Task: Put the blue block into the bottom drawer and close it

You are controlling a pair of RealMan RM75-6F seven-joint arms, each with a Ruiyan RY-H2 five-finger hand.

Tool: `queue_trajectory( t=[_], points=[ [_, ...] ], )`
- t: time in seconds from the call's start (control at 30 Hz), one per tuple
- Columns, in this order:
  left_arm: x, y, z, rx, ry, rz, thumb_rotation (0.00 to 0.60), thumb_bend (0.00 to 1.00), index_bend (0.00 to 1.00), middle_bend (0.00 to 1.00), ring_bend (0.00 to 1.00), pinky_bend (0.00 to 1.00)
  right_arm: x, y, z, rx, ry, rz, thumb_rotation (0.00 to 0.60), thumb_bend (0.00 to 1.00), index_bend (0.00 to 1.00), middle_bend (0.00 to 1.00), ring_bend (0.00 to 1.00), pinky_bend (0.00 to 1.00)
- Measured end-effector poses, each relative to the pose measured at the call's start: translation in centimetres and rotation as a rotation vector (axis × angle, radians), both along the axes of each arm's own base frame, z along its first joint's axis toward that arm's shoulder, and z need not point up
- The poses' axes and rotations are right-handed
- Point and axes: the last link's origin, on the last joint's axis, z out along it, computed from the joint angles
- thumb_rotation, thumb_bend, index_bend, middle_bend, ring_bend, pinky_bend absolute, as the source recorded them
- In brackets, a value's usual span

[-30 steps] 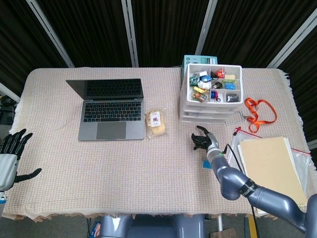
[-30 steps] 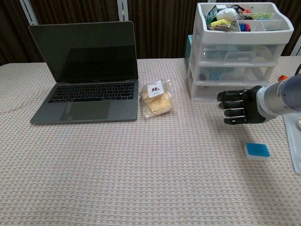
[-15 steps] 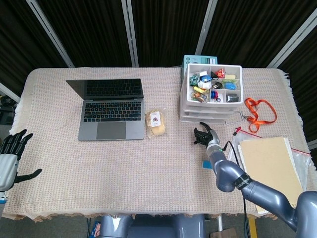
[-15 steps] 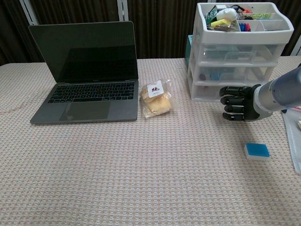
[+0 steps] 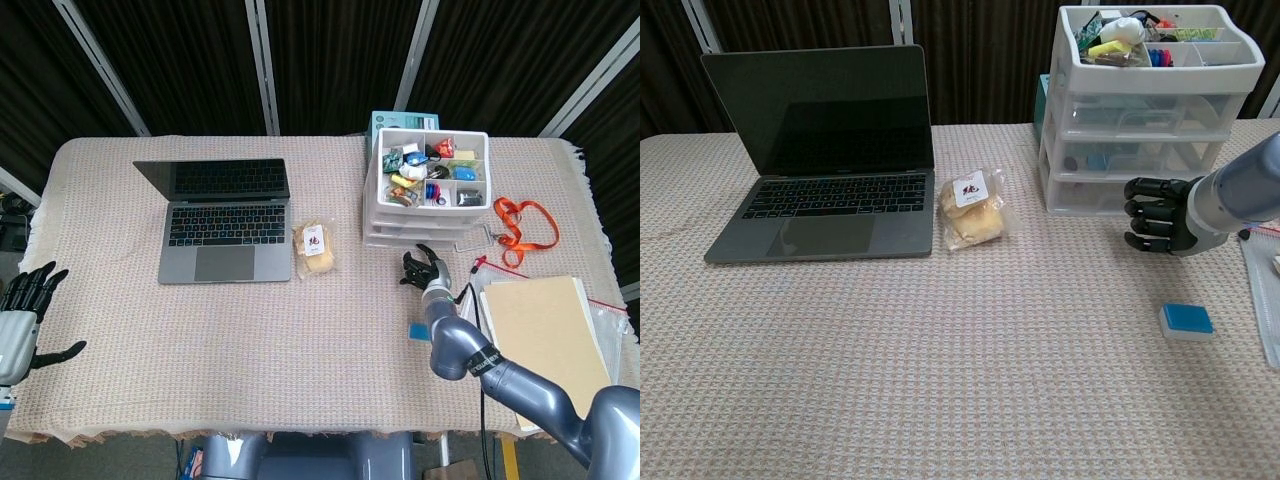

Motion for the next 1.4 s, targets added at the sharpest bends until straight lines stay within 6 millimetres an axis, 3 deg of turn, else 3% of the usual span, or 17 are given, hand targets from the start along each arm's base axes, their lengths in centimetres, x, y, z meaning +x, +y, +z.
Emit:
queue_trajectory(
  t=[0.3, 0.7, 1.4],
  points=[
    [0.0, 0.0, 0.0, -0.003, -0.003, 0.001, 0.600, 0.10, 0.08, 0.00, 0.00, 0.00, 0.5, -0.3, -0.6, 0.007, -0.106, -0.036, 0.600, 0.51, 0.19, 0.79, 0.81, 0.68],
    [0.0, 0.0, 0.0, -0.009, -0.008, 0.003, 0.600, 0.10, 0.08, 0.00, 0.00, 0.00, 0.6, -1.5, -0.3, -0.025, -0.110, -0.041, 0.600, 0.51, 0.20, 0.79, 0.81, 0.68],
    [0.0, 0.1, -0.1, -0.018, -0.010, 0.013, 0.600, 0.10, 0.08, 0.00, 0.00, 0.00, 0.8, -1.7, -1.5, 0.009, -0.159, -0.059, 0.600, 0.51, 0.33, 0.79, 0.81, 0.68]
  ],
)
